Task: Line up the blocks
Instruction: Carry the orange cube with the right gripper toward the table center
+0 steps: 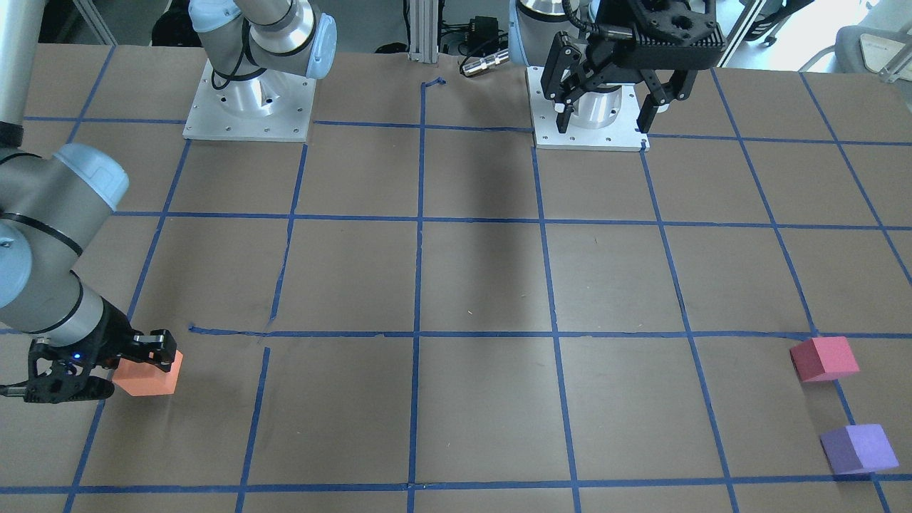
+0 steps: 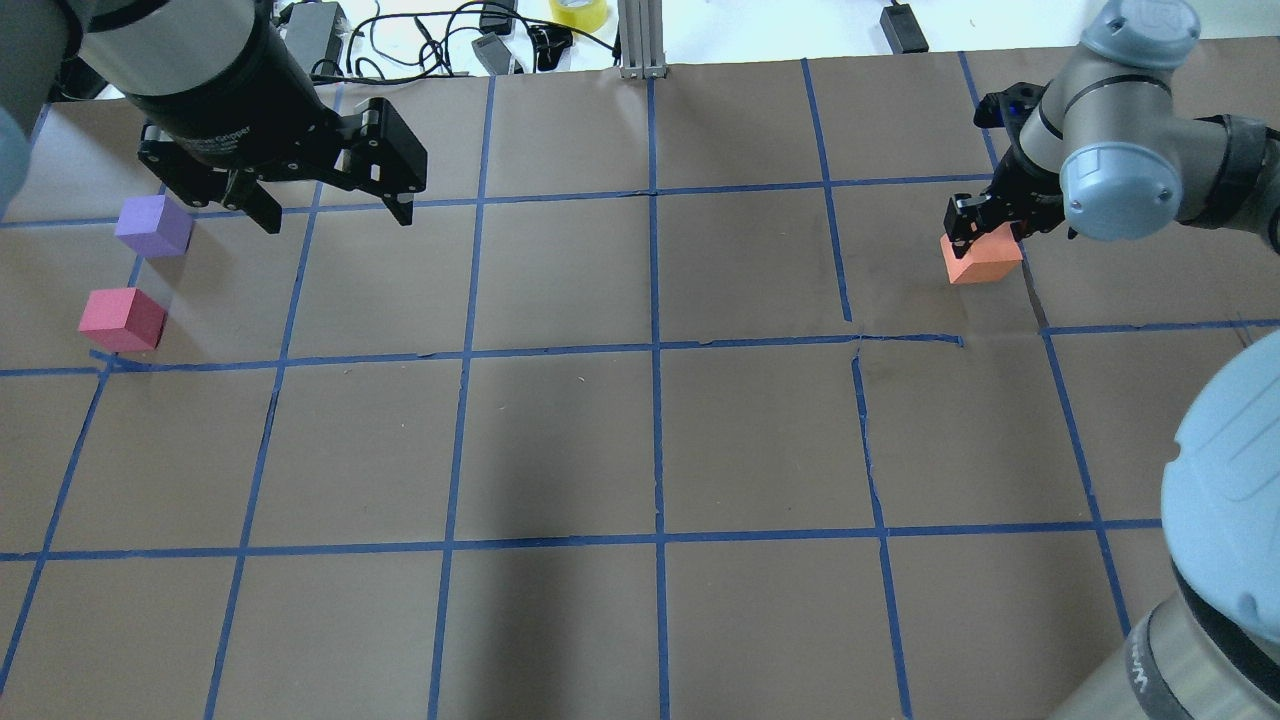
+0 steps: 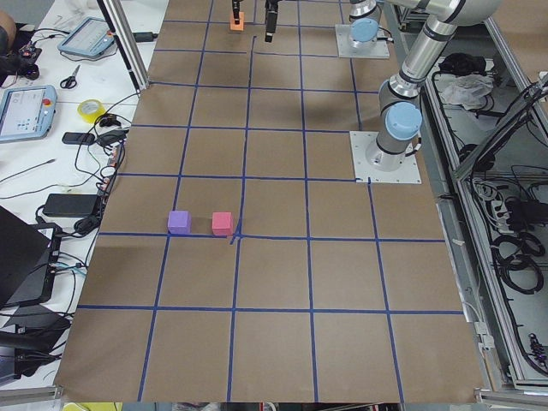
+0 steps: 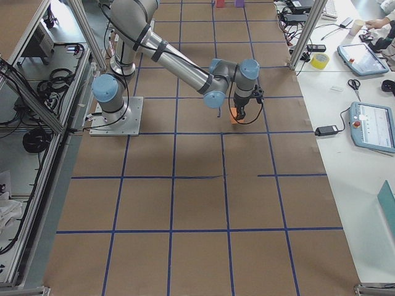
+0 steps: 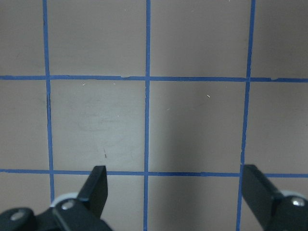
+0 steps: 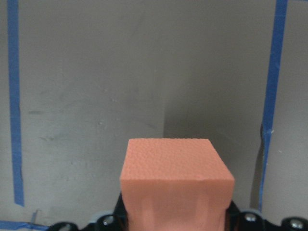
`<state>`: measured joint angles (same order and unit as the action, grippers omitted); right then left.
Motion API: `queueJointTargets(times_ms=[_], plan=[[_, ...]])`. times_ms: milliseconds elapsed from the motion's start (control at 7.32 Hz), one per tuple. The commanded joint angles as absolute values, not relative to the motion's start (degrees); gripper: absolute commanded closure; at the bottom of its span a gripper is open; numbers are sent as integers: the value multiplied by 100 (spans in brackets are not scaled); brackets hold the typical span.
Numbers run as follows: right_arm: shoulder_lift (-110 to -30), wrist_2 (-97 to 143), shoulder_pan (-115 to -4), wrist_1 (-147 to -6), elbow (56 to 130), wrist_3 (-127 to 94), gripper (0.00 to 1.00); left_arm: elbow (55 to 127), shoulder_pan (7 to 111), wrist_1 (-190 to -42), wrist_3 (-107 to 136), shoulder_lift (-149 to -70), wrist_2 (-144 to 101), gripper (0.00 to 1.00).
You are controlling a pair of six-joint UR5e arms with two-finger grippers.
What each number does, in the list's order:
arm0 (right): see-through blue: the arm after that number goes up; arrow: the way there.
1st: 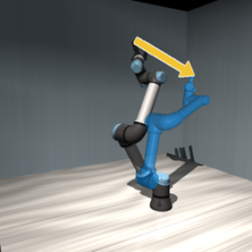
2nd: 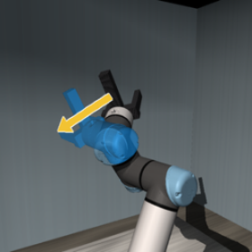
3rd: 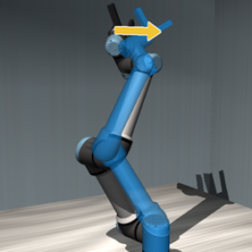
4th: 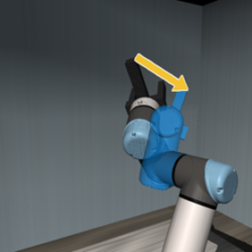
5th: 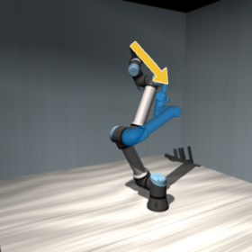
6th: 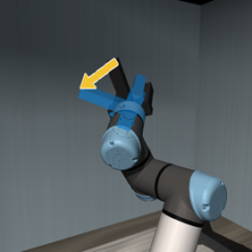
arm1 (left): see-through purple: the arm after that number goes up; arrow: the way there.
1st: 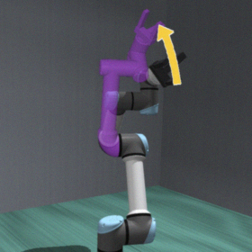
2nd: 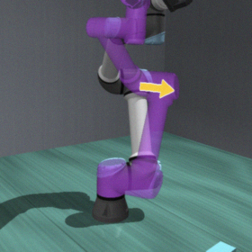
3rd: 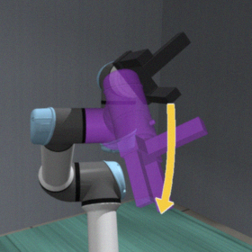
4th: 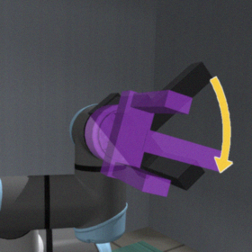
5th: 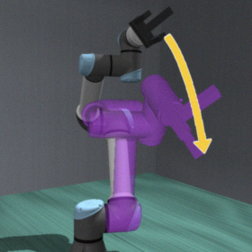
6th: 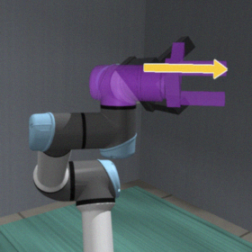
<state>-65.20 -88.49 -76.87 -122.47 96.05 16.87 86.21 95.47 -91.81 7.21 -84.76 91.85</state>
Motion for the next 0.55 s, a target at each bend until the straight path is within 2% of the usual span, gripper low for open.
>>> queueJointTargets(times_ms=[0,410], plan=[[-6741,-8772,-8443,-12252,9528,629,80,8631,9554,-9176,721,-8473,9185,0],[-6601,-8869,-9752,-12113,8984,-819,80,8640,9545,-9202,721,-8464,9185,0]])
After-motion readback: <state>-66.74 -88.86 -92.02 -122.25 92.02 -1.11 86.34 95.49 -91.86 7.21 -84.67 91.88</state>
